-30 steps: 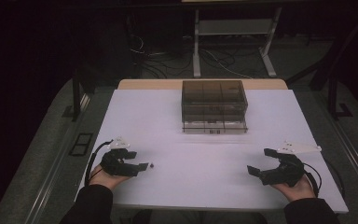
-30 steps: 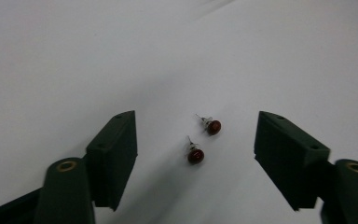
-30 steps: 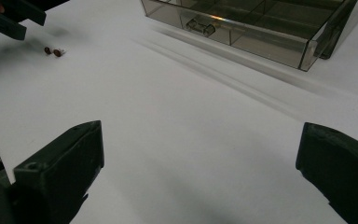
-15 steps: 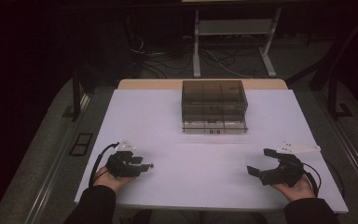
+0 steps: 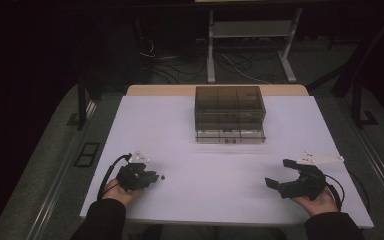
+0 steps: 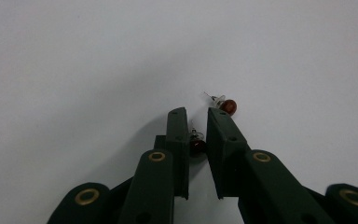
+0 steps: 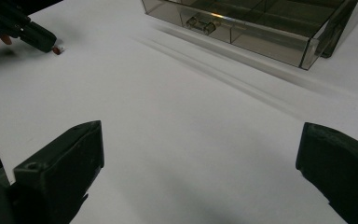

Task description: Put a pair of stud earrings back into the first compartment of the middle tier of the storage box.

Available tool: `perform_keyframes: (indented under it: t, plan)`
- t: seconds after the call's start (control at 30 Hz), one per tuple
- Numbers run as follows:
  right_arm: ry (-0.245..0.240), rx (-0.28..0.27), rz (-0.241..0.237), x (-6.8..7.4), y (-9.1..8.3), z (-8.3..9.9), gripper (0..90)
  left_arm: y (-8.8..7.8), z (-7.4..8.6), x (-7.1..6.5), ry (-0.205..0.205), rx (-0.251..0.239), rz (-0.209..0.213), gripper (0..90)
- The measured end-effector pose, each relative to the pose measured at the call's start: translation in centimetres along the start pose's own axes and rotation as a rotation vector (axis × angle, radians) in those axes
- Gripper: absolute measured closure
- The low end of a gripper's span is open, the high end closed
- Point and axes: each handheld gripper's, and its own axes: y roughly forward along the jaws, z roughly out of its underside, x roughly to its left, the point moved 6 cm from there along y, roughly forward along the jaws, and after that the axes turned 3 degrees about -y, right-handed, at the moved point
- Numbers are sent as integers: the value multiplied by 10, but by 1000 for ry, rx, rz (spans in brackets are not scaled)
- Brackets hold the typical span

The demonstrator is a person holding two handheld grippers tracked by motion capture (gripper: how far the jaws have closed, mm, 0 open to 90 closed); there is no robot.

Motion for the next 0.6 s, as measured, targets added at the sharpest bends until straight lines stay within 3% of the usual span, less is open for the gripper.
perform_keyframes:
  t: [0.23,0.37,0.6]
  plan:
    - [0,-1,1,0,0,0,4,-2,-1,2,-14,2,28,789]
    - [0,0,1,0,0,0,4,-10,-8,4,-49,-42,54,789]
    - [0,0,0,0,0,0,4,-23,-21,7,-66,-90,64,788]
